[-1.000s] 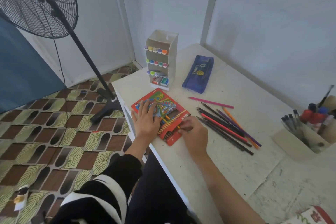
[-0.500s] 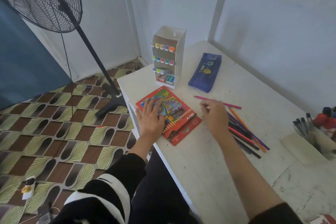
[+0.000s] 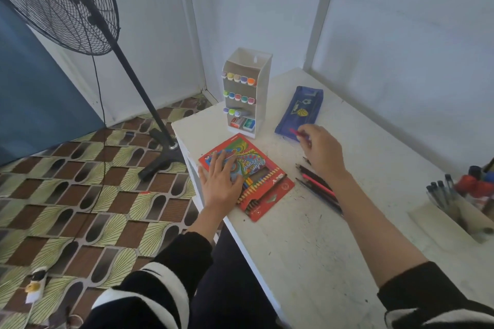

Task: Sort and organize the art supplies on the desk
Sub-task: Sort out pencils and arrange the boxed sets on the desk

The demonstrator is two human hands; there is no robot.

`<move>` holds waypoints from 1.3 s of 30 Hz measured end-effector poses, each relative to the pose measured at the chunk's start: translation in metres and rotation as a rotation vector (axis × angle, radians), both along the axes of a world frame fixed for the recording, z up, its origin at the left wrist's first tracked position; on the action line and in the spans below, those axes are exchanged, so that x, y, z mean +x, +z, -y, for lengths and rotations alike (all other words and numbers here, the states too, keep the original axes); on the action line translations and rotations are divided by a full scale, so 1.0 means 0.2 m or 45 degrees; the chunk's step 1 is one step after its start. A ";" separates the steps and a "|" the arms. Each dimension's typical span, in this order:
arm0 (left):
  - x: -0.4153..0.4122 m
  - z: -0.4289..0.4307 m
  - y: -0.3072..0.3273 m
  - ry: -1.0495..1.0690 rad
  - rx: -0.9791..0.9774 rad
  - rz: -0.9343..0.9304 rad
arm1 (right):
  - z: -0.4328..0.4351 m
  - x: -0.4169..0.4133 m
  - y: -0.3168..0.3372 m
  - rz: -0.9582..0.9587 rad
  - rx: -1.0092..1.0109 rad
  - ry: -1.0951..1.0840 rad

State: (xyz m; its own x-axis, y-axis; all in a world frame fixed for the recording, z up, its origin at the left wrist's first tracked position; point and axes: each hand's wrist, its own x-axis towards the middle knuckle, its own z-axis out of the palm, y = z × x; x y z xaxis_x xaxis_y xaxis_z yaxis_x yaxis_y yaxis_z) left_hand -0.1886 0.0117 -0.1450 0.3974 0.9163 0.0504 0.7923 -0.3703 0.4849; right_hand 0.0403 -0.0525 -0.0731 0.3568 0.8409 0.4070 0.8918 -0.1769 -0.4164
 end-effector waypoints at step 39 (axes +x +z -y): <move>0.00 0.00 0.01 0.008 0.006 -0.026 | 0.25 -0.55 -0.28 -0.866 -0.033 -0.247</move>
